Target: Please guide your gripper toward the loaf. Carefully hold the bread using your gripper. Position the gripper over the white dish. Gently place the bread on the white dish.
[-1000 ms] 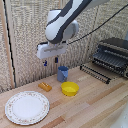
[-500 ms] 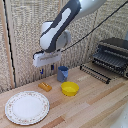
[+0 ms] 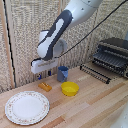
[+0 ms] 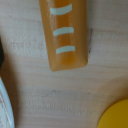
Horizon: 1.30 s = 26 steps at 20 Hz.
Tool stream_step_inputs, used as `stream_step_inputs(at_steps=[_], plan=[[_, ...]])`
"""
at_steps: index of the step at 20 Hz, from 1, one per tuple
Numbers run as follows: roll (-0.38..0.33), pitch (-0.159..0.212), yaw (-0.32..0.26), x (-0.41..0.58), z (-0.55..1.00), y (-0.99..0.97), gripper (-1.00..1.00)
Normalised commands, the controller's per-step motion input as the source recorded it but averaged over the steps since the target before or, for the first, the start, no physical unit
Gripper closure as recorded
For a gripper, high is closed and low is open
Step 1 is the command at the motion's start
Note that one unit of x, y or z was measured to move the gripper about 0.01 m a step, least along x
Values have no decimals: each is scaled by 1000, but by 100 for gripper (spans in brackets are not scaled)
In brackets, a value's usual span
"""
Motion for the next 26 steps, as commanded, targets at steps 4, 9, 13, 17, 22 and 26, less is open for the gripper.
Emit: stream_step_inputs(at_steps=[4, 9, 13, 17, 22, 26], plan=[[-47, 82, 90, 151, -283, 0, -100], [-51, 80, 75, 162, -238, -1, -100], [-50, 5, 53, 201, -79, 0, -100], [-54, 18, 53, 145, -15, 2, 100], [-12, 47, 47, 25, -21, 11, 100], [-10, 48, 11, 0, -37, 35, 100]])
